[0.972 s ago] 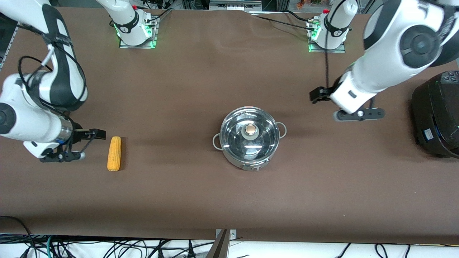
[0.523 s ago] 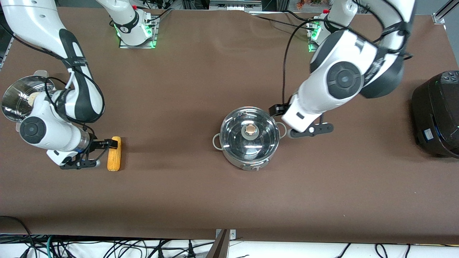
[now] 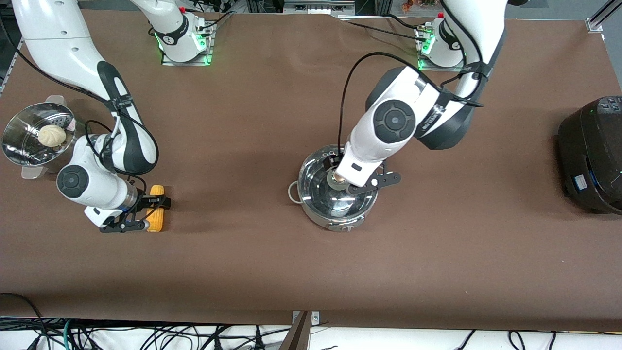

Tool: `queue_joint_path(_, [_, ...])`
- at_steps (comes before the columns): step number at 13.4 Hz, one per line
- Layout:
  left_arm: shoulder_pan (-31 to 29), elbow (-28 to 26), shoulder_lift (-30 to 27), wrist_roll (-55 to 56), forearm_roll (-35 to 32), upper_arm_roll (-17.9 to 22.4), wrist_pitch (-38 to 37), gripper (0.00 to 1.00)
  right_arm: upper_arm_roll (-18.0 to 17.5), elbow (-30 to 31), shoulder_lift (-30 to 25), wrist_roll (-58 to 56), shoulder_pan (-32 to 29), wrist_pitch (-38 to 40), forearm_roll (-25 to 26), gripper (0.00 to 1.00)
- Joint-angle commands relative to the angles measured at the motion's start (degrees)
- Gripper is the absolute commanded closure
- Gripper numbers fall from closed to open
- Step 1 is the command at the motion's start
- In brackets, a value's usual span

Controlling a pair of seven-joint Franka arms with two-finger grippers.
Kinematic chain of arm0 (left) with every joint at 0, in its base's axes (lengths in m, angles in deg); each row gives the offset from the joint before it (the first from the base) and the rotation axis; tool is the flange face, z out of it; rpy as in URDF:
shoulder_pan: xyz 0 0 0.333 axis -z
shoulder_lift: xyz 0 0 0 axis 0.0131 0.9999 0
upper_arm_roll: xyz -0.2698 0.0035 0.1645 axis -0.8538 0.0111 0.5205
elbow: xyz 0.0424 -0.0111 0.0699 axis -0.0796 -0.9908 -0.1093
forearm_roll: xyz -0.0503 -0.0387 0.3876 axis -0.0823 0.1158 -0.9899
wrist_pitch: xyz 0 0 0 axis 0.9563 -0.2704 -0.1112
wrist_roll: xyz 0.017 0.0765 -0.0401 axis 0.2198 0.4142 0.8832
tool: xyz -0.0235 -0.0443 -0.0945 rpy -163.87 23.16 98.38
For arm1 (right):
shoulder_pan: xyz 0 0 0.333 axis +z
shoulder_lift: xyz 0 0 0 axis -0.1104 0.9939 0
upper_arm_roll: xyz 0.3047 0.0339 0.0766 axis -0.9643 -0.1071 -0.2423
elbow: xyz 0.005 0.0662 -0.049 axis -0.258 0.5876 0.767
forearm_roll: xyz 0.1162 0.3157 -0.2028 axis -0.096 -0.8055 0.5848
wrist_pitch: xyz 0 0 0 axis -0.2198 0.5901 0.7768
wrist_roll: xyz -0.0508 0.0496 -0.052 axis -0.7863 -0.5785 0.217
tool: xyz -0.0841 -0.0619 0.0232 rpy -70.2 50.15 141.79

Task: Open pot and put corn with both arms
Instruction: 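Reach the left gripper to the lid knob while the right gripper reaches the corn, then grasp the lid knob with the left gripper while the right gripper grasps the corn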

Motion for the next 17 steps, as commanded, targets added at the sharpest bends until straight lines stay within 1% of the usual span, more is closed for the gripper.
queue_joint_path(1, [2.18,2.03,2.33,0.94,0.17,1.06,2.00,0.00,-0.25,0.46,1.16,-0.60,-0.48,-2.87,-0.78,0.00])
queue_joint_path(3, [3.50,1.68,3.21,1.21,-2.71,0.97,3.16,0.00,-0.25,0.46,1.61,-0.60,-0.48,-3.23,-0.78,0.02])
queue_joint_path(5, [4.38,1.41,4.09,1.47,-7.19,0.89,3.59,0.00,-0.25,0.37,1.61,-0.77,-0.48,-2.53,-0.69,0.59])
queue_joint_path(6, [4.21,1.06,4.09,1.30,-8.26,0.80,5.08,0.00,-0.25,0.28,1.52,-0.86,-0.21,-1.74,-0.69,0.71])
queue_joint_path(7, [3.86,0.37,4.09,0.86,-8.27,0.88,6.31,0.00,-0.25,-0.24,1.43,-0.95,-0.13,-0.60,-0.60,0.75])
queue_joint_path(11, [3.42,-0.25,4.18,0.07,-8.44,0.97,7.54,0.00,-0.34,-1.12,1.08,-0.86,-0.13,0.55,-0.60,0.75])
queue_joint_path(12, [2.63,-1.21,4.01,-1.76,-8.36,0.89,8.42,0.00,-0.34,-1.82,1.00,-0.86,-0.04,1.60,-0.60,0.75])
queue_joint_path(17, [1.92,-2.71,3.92,-3.10,-8.27,0.97,10.45,0.00,-1.22,-10.69,0.03,-0.77,-0.04,14.94,-0.78,0.75])
